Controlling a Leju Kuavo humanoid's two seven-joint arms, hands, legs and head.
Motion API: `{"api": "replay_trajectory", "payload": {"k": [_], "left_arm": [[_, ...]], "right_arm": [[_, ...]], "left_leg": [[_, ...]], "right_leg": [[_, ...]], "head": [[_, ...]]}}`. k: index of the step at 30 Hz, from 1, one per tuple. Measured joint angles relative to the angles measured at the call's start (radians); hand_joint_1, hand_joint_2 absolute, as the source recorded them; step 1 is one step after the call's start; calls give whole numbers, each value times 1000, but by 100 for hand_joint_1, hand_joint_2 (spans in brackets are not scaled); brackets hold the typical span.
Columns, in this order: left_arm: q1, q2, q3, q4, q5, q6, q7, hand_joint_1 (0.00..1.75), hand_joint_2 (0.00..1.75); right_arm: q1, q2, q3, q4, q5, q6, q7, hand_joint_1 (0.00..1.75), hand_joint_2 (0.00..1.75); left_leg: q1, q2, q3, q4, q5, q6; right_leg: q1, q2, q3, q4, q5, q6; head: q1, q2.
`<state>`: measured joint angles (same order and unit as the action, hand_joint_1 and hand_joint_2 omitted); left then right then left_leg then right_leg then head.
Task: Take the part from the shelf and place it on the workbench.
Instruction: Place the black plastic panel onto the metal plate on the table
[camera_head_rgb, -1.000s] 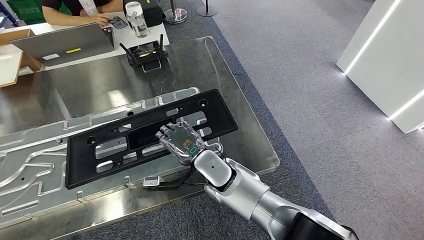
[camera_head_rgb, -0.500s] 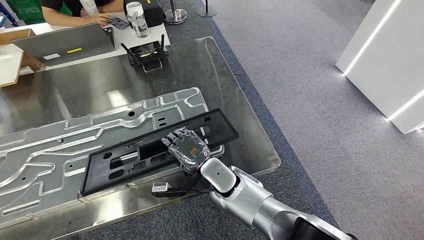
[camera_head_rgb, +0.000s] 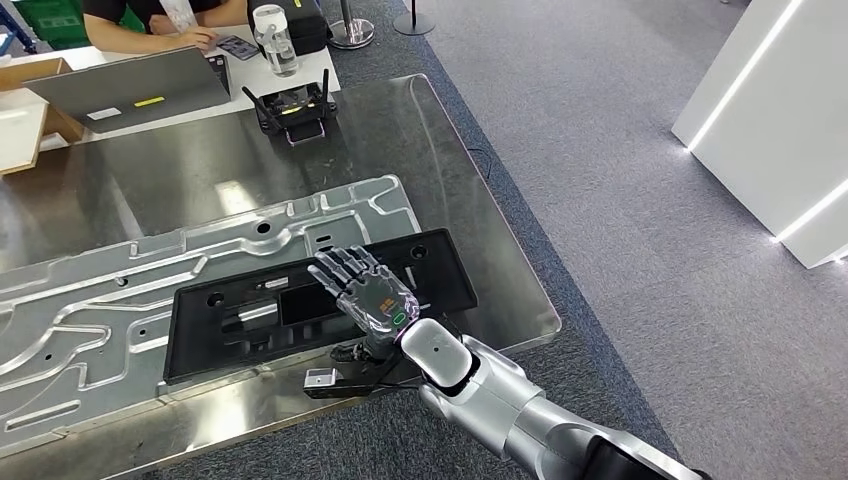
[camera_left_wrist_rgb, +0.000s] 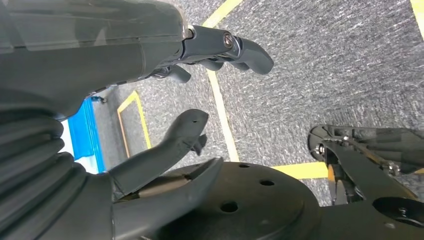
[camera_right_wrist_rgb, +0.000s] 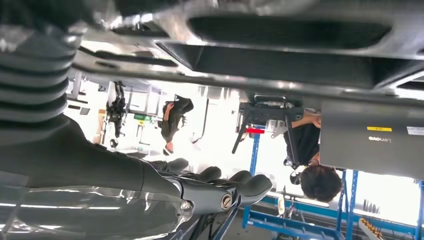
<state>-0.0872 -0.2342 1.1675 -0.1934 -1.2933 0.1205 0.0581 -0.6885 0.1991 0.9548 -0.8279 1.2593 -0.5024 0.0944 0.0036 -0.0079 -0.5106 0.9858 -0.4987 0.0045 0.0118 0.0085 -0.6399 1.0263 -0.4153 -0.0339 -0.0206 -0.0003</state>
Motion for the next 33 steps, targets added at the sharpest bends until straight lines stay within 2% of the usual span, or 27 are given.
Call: {"api": "replay_trajectory", "payload": {"k": [17, 20, 22, 23, 24, 26, 27, 28, 29, 31, 32, 33], "left_arm": [[0, 0, 11, 0, 8, 5, -12, 0, 0], [0, 1, 12, 0, 8, 8, -12, 0, 0], [0, 0, 12, 0, 8, 8, -12, 0, 0], [0, 0, 12, 0, 8, 8, -12, 0, 0], [-1, -1, 12, 0, 8, 8, -13, 0, 0], [0, -1, 12, 0, 8, 8, -13, 0, 0], [0, -1, 12, 0, 8, 8, -13, 0, 0], [0, -1, 12, 0, 7, 8, -13, 0, 0], [0, -1, 12, 0, 6, 9, -13, 0, 0], [0, -1, 12, 0, 5, 9, -13, 0, 0], [0, 0, 12, 0, 5, 11, -13, 0, 0], [-1, 0, 12, 0, 5, 12, -13, 0, 0]], "right_arm": [[2, 0, 0, 0, -7, 12, -6, 0, 0], [3, 0, 0, -3, -7, 14, -6, 0, 0], [3, -1, 0, -9, -7, 16, -6, 0, 0], [2, -1, -1, -11, -7, 16, -6, 0, 0], [2, -2, -2, -12, -7, 16, -7, 0, 0], [5, -5, -2, -12, -7, 15, -7, 0, 0], [8, -8, -2, -12, -7, 15, -6, 0, 0], [11, -11, -2, -12, -7, 14, -6, 0, 0], [13, -13, -2, -11, -7, 14, -6, 0, 0], [14, -15, -2, -11, -7, 11, -7, 0, 0], [13, -14, -2, -11, -7, 8, -8, 0, 0], [13, -14, -3, -11, -6, 6, -9, 0, 0]], "left_leg": [[0, 0, 0, 0, 0, 0], [-4, 0, -2, 4, 1, 11], [1, 3, 11, -19, 20, 24], [4, 5, 18, -34, 31, 29], [8, 8, 24, -47, 40, 32], [10, 11, 21, -50, 45, 34], [12, 12, 18, -47, 44, 33], [15, 13, 13, -41, 43, 31], [20, 13, 9, -33, 40, 26], [34, 13, -4, -7, 27, 6], [38, 12, -14, 9, 19, -8], [39, 10, -22, 24, 12, -19]], "right_leg": [[0, 0, 0, 0, 0, 0], [-6, -1, 2, -6, 6, 9], [-7, -1, 5, -8, 4, 18], [-7, -1, 1, 6, -10, 23], [-8, -1, -12, 40, -37, 28], [-18, -2, -62, 162, -105, 40], [-25, -3, -86, 221, -127, 48], [-33, -3, -97, 251, -130, 56], [-40, -4, -90, 244, -116, 65], [-55, -9, -28, 138, -66, 88], [-56, -8, 0, 90, -51, 91], [-56, -6, 15, 61, -45, 89]], "head": [[0, 0], [0, 0], [0, 0], [0, 0], [1, 0], [0, 0], [0, 0], [0, 0], [0, 0], [1, 0], [1, 0], [1, 0]]}}
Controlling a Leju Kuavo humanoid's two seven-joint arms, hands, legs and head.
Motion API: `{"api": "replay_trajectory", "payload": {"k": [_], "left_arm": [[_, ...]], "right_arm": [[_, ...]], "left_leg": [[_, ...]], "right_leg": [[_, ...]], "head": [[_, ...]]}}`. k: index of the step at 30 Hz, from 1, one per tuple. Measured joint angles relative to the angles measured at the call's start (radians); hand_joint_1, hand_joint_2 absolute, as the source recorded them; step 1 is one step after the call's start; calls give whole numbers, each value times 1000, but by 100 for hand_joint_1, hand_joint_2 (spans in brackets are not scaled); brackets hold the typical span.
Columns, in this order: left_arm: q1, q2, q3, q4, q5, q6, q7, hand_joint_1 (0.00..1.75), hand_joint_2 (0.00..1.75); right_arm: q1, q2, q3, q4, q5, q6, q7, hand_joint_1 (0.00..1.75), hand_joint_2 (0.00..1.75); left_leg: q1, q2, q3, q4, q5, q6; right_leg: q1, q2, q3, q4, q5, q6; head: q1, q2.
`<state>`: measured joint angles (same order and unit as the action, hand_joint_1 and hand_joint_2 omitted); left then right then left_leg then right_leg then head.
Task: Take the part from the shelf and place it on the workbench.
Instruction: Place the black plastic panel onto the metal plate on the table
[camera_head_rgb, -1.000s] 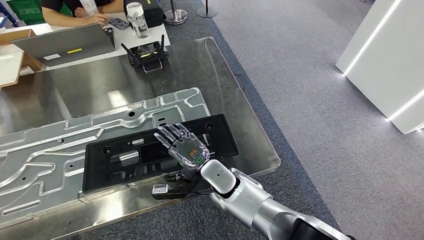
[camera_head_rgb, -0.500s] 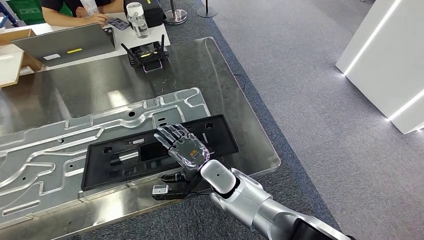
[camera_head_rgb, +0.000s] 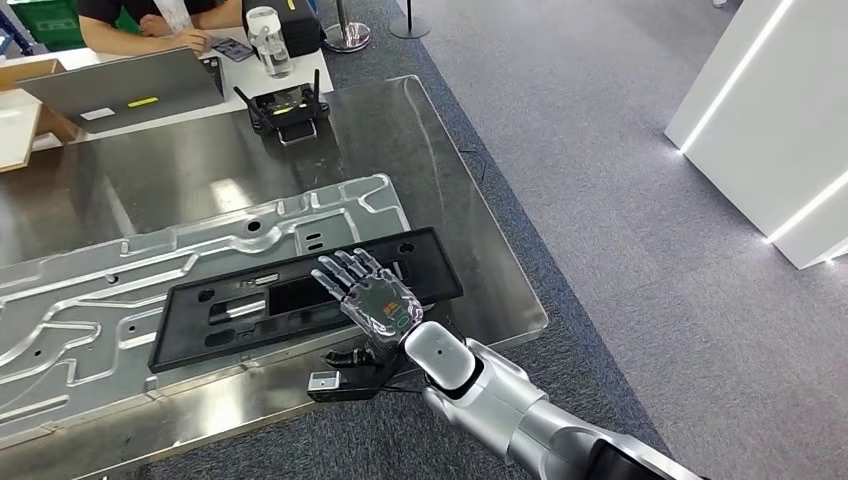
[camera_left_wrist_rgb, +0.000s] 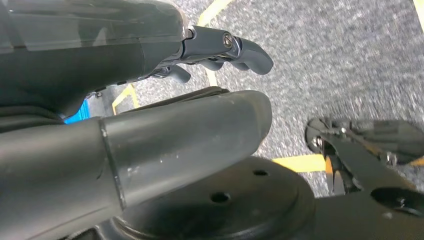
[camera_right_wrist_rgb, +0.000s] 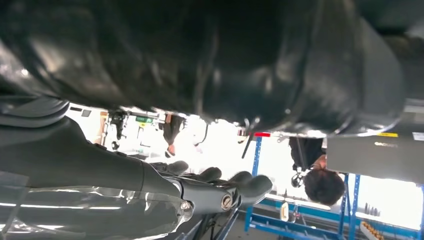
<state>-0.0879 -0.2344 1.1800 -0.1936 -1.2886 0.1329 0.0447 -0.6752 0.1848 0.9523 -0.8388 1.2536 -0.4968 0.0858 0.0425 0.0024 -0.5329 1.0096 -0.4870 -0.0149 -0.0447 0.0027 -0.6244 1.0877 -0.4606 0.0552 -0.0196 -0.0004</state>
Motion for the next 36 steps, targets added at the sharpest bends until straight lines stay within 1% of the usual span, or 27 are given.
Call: {"api": "replay_trajectory", "payload": {"k": [2, 4, 5, 6, 8, 9, 10, 11, 12, 13, 15, 17, 19, 20, 21, 22, 24, 25, 26, 27, 28, 29, 31, 32, 34, 35, 36], "left_arm": [[-1, 0, 0, 0, 0, 4, 0, 0, 0], [0, 0, 0, 0, 0, 5, 1, 0, 0], [1, 0, 0, 0, 0, 6, 1, 0, 0], [1, 0, 1, 0, 0, 6, 1, 0, 0], [0, 0, 1, 0, 0, 8, 0, 0, 0], [0, 0, 1, 0, 0, 9, 0, 0, 0], [0, 0, 1, 0, 0, 10, 0, 0, 0], [0, 0, 2, 0, 0, 10, 0, 0, 0], [0, 0, 2, 0, 0, 10, 0, 0, 0], [0, 0, 2, 0, 0, 11, 0, 0, 0], [-2, 3, 2, -1, 1, 11, 0, 0, 0], [-5, 6, 2, -2, 1, 12, 0, 0, 0], [-5, 4, 2, -2, 2, 12, 1, 0, 0], [-5, 3, 2, -2, 3, 12, 1, 0, 0], [-5, 3, 3, -2, 3, 12, 2, 0, 0], [-4, 2, 3, -2, 4, 13, 2, 0, 0], [-4, 2, 3, -2, 5, 14, 2, 0, 0], [-4, 2, 3, -2, 6, 14, 2, 0, 0], [-4, 1, 3, -2, 7, 14, 2, 0, 0], [-4, 0, 3, -2, 8, 14, 2, 0, 0], [-4, 0, 3, -2, 9, 14, 1, 0, 0], [-4, -1, 4, -2, 10, 15, 1, 0, 0], [-4, -1, 5, -2, 16, 17, -1, 0, 0], [-4, -1, 7, -2, 20, 19, -2, 0, 0], [-3, -2, 13, -2, 28, 23, -3, 0, 0], [-2, -3, 18, -2, 32, 25, -4, 0, 0], [-1, -3, 21, -2, 36, 26, -4, 0, 0]], "right_arm": [[1, 0, 0, 0, 3, -5, -1, 0, 0], [1, 0, 0, -3, 9, -7, -1, 0, 0], [1, 0, 0, -6, 12, -7, 0, 0, 0], [1, 0, 0, -9, 14, -7, 0, 0, 0], [1, 0, 0, -14, 19, -4, 1, 0, 0], [2, -1, 0, -17, 21, -2, 1, 0, 0], [3, -2, 0, -19, 24, 1, 2, 0, 0], [3, -4, 0, -22, 27, 4, 3, 0, 0], [4, -5, 0, -26, 29, 6, 3, 0, 0], [3, -6, 0, -30, 30, 7, 3, 0, 0], [3, -8, 0, -41, 33, 7, 5, 0, 0], [2, -10, 0, -51, 34, 8, 6, 0, 0], [1, -13, 0, -60, 35, 9, 6, 0, 0], [1, -16, 0, -67, 36, 11, 7, 0, 0], [1, -20, 0, -75, 37, 14, 8, 0, 0], [1, -26, 0, -85, 39, 17, 10, 0, 0], [4, -36, 0, -105, 43, 24, 11, 0, 0], [6, -41, 0, -114, 45, 26, 11, 0, 0], [9, -44, 0, -122, 46, 27, 11, 0, 0], [12, -47, 0, -131, 48, 27, 11, 0, 0], [14, -49, 0, -140, 48, 27, 11, 0, 0], [15, -51, 0, -152, 49, 26, 11, 0, 0], [21, -53, 0, -184, 47, 24, 8, 0, 0], [27, -54, 1, -201, 41, 23, 6, 0, 0], [49, -58, 2, -232, 20, 25, 2, 0, 0], [63, -60, 4, -246, 5, 26, 0, 0, 0], [78, -61, 7, -257, -8, 26, -1, 0, 0]], "left_leg": [[-1, -3, -12, 18, -6, -16], [3, -3, -18, 27, -11, -24], [5, -2, -26, 42, -26, -26], [5, -2, -40, 75, -55, -26], [1, -2, -83, 192, -135, -23], [-2, -2, -102, 251, -165, -21], [-5, -2, -109, 286, -177, -17], [-9, -2, -99, 286, -170, -11], [-14, -2, -69, 248, -146, -1], [-22, -2, -26, 184, -118, 12], [-38, 1, 49, 59, -86, 36], [-49, 4, 68, 9, -79, 46], [-50, 6, 58, -6, -52, 49], [-47, 7, 53, -18, -34, 51], [-44, 9, 45, -29, -13, 54], [-40, 11, 34, -37, 6, 56], [-41, 12, 1, -36, 32, 59], [-40, 12, -17, -33, 43, 57], [-40, 13, -35, -28, 53, 55], [-38, 13, -53, -21, 61, 52], [-37, 13, -71, -12, 68, 47], [-36, 13, -88, -1, 74, 42], [-35, 12, -112, 19, 83, 31], [-36, 12, -117, 23, 88, 24], [-33, 10, -121, 24, 100, 11], [-31, 9, -126, 29, 93, 5], [-29, 7, -136, 48, 66, 0]], "right_leg": [[6, 8, -5, 1, -8, -24], [6, 8, -15, 1, -10, -47], [7, 8, -20, 1, -5, -56], [8, 6, -26, -1, 1, -65], [15, 3, -40, -3, 13, -78], [20, 2, -48, -3, 19, -82], [25, 1, -57, -3, 26, -85], [30, 0, -65, -3, 33, -87], [35, 0, -73, -3, 41, -88], [38, 1, -79, -3, 49, -88], [40, 0, -87, -6, 65, -83], [34, -4, -87, -15, 84, -71], [31, -6, -87, -31, 104, -58], [33, -6, -91, -31, 97, -53], [34, -5, -98, -15, 68, -48], [34, -3, -109, 21, 20, -45], [32, -2, -131, 135, -78, -38], [30, -3, -136, 188, -97, -35], [29, -3, -129, 219, -92, -32], [27, -3, -107, 221, -72, -30], [25, -3, -66, 185, -47, -28], [23, -3, -13, 123, -41, -27], [26, -1, 74, 0, -60, -35], [29, 0, 93, -32, -74, -41], [32, -1, 89, -44, -66, -57], [31, -3, 83, -48, -58, -66], [30, -5, 73, -50, -46, -76]], "head": [[0, 0], [-1, 0], [-1, 0], [-1, 0], [-1, 0], [-1, 0], [-1, 0], [-1, 0], [-1, 0], [-1, 0], [0, 0], [0, 0], [0, 0], [0, 0], [0, 0], [0, 0], [0, 0], [0, 0], [0, 0], [0, 0], [0, 0], [0, 0], [0, 0], [0, 0], [0, 0], [0, 0], [0, 0]]}}
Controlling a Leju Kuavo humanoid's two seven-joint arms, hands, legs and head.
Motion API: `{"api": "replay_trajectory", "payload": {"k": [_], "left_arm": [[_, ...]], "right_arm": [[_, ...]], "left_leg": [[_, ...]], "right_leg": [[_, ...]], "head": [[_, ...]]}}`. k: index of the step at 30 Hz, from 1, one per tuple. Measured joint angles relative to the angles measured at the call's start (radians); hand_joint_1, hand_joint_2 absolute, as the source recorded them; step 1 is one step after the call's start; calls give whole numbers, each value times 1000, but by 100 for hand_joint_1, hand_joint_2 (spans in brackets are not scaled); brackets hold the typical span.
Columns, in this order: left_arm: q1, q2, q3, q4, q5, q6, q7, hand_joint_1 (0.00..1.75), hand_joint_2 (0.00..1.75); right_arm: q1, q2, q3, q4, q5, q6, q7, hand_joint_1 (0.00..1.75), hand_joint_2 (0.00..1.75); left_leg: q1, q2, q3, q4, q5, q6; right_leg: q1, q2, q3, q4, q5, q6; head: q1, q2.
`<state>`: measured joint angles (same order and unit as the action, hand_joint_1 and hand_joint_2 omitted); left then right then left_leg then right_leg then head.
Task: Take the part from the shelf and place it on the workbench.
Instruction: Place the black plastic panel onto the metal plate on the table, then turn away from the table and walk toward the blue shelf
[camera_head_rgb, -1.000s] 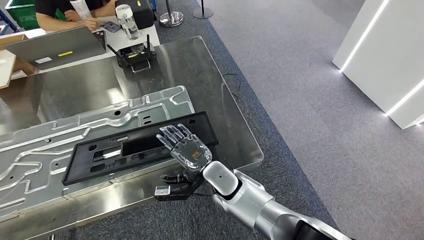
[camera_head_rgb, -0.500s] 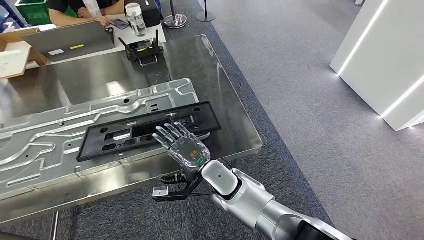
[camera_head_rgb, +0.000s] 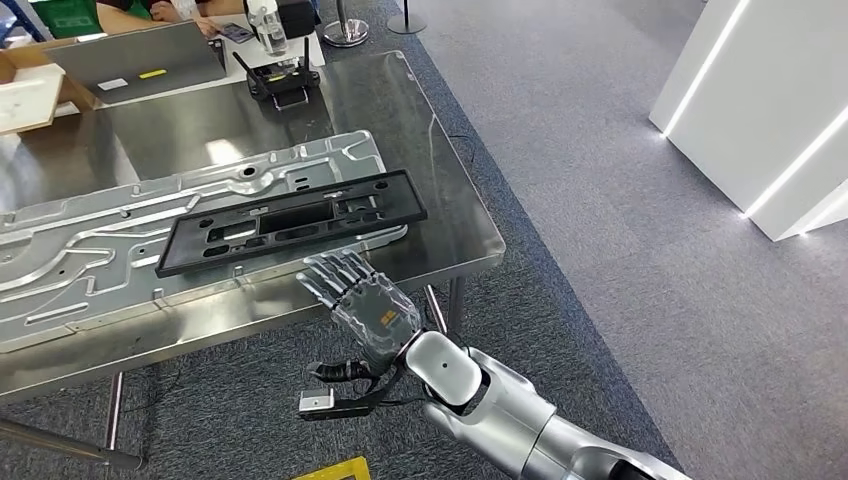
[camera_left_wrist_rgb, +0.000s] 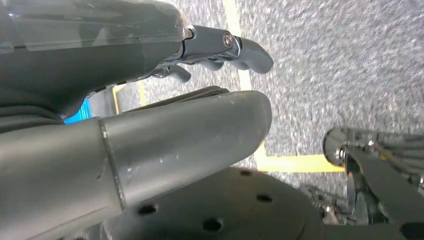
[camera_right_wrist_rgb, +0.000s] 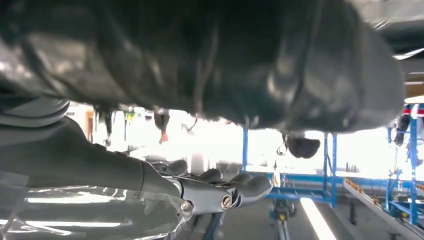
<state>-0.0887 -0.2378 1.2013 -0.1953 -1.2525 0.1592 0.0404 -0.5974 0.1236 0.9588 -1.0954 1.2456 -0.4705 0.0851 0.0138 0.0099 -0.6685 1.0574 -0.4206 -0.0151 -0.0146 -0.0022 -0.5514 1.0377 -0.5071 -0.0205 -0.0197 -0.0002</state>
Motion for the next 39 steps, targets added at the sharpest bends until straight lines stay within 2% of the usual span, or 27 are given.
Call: {"api": "replay_trajectory", "payload": {"k": [3, 4, 5, 6, 8, 9, 10, 12, 14, 15, 17, 19, 20, 22, 23, 24, 26, 27, 29, 30, 31, 32, 34, 35, 36, 37, 39], "left_arm": [[2, -1, 7, 0, 9, 2, -3, 0, 0], [2, -1, 9, 0, 12, 3, -5, 0, 0], [2, -1, 11, 0, 15, 4, -7, 0, 0], [2, -1, 14, 0, 20, 6, -9, 0, 0], [1, -1, 23, 0, 31, 11, -12, 0, 0], [0, -1, 26, 0, 36, 14, -13, 0, 0], [-1, -1, 30, 0, 41, 16, -13, 0, 0], [-3, -1, 37, 0, 49, 21, -14, 0, 0], [-3, -2, 46, 0, 55, 26, -14, 0, 0], [-3, -3, 50, 0, 57, 29, -13, 0, 0], [-3, -4, 56, 0, 60, 39, -10, 0, 0], [-2, -6, 59, 0, 61, 49, -7, 0, 0], [-2, -6, 60, 0, 60, 53, -6, 0, 0], [-2, -7, 62, 0, 61, 65, 0, 0, 0], [-3, -8, 64, 0, 62, 74, 3, 0, 0], [-4, -9, 66, 0, 62, 84, 5, 0, 0], [-7, -11, 68, 0, 58, 102, 7, 0, 0], [-7, -12, 68, 0, 55, 108, 7, 0, 0], [-6, -12, 68, 0, 50, 113, 6, 0, 0], [-5, -11, 68, 0, 48, 114, 5, 0, 0], [-4, -11, 68, 0, 47, 114, 5, 0, 0], [-3, -11, 68, 0, 46, 114, 5, 0, 0], [-3, -11, 68, 0, 46, 114, 3, 0, 0], [-3, -11, 68, 0, 47, 114, 2, 0, 0], [-3, -10, 68, 0, 47, 114, 0, 0, 0], [-3, -10, 68, 0, 47, 113, -1, 0, 0], [-4, -10, 68, 0, 47, 110, -2, 0, 0]], "right_arm": [[46, -4, 4, -19, -35, -8, -3, 0, 0], [61, -6, 4, -20, -48, -15, -6, 0, 0], [78, -8, 4, -18, -64, -24, -10, 0, 0], [97, -10, 4, -14, -82, -37, -16, 0, 0], [140, -11, -1, 9, -126, -72, -34, 0, 0], [162, -8, -8, 30, -153, -93, -47, 0, 0], [183, -6, -19, 58, -183, -116, -66, 0, 0], [215, 3, -51, 135, -252, -159, -112, 0, 0], [243, 11, -90, 225, -319, -179, -151, 0, 0], [259, 13, -111, 271, -350, -179, -166, 0, 0], [294, 15, -159, 370, -422, -163, -194, 0, 0], [332, 18, -218, 477, -501, -129, -208, 0, 0], [351, 20, -250, 526, -534, -111, -207, 0, 0], [386, 22, -310, 611, -588, -71, -182, 0, 0], [403, 22, -338, 649, -613, -46, -156, 0, 0], [419, 21, -366, 684, -640, -19, -124, 0, 0], [452, 19, -421, 742, -691, 38, -54, 0, 0], [468, 17, -450, 767, -716, 68, -21, 0, 0], [497, 10, -504, 810, -769, 136, 39, 0, 0], [510, 5, -532, 831, -794, 169, 65, 0, 0], [521, 1, -557, 846, -812, 195, 85, 0, 0], [530, -3, -579, 858, -824, 211, 99, 0, 0], [540, -9, -616, 875, -843, 231, 123, 0, 0], [543, -11, -631, 882, -857, 241, 139, 0, 0], [545, -12, -648, 889, -883, 257, 163, 0, 0], [547, -13, -669, 894, -918, 274, 192, 0, 0], [549, -17, -731, 900, -1015, 304, 251, 0, 0]], "left_leg": [[3, -1, -46, 158, -144, -11], [4, -1, -55, 216, -172, -13], [4, -1, -51, 253, -176, -14], [4, -1, -32, 257, -158, -14], [5, -2, 58, 170, -103, -11], [3, -3, 119, 90, -98, -6], [0, -4, 170, 16, -104, 0], [-7, -7, 220, -71, -125, 13], [-9, -4, 213, -82, -109, 28], [-8, -3, 206, -85, -96, 36], [-5, 1, 184, -91, -67, 52], [-10, 1, 151, -88, -43, 62], [-13, 0, 132, -85, -31, 63], [-18, 1, 91, -73, -10, 62], [-20, 2, 71, -65, -1, 60], [-22, 2, 54, -55, 6, 58], [-25, 1, 33, -40, 17, 51], [-25, 2, 30, -36, 24, 45], [-23, 1, 26, -34, 35, 34], [-21, 0, 21, -26, 22, 28], [-20, -2, 12, -4, -10, 21], [-16, -3, 0, 36, -61, 15], [-10, -3, -21, 154, -167, 5], [-8, -3, -22, 207, -189, 1], [-7, -3, -12, 238, -183, -1], [-6, -3, 13, 238, -156, -2], [-5, -4, 114, 138, -107, 2]], "right_leg": [[-1, -3, -42, -1, 37, -12], [0, -3, -58, 0, 49, -12], [0, -4, -73, 0, 60, -10], [0, -5, -87, 1, 70, -8], [0, -6, -108, 2, 89, -2], [1, -6, -115, 2, 98, 2], [1, -6, -120, 2, 107, 8], [0, -8, -121, -5, 128, 22], [-3, -9, -119, -14, 144, 35], [-4, -7, -122, -8, 130, 40], [-5, -3, -141, 62, 39, 46], [-5, -2, -166, 184, -62, 48], [-4, -2, -169, 233, -77, 48], [-1, -1, -136, 252, -42, 43], [0, -1, -92, 211, -16, 39], [3, -2, -34, 145, -11, 34], [10, -2, 61, 12, -37, 25], [14, -2, 82, -22, -50, 21], [14, -3, 76, -35, -41, 10], [13, -6, 69, -37, -30, 3], [11, -8, 57, -40, -18, -5], [9, -11, 42, -41, -5, -10], [9, -11, 8, -39, 22, -14], [10, -11, -10, -37, 35, -13], [9, -11, -28, -34, 47, -10], [9, -12, -46, -30, 58, -8], [8, -13, -78, -18, 78, -1]], "head": [[-1, 0], [-1, 0], [-1, 0], [-1, 0], [-1, 0], [-1, 0], [-1, 0], [-1, 0], [-1, 0], [0, 0], [1, 0], [1, 0], [1, 0], [1, 0], [1, 0], [1, 0], [1, 0], [2, 0], [3, 0], [3, 0], [3, 0], [3, 0], [3, 0], [3, 0], [3, 0], [3, 0], [2, 0]]}}
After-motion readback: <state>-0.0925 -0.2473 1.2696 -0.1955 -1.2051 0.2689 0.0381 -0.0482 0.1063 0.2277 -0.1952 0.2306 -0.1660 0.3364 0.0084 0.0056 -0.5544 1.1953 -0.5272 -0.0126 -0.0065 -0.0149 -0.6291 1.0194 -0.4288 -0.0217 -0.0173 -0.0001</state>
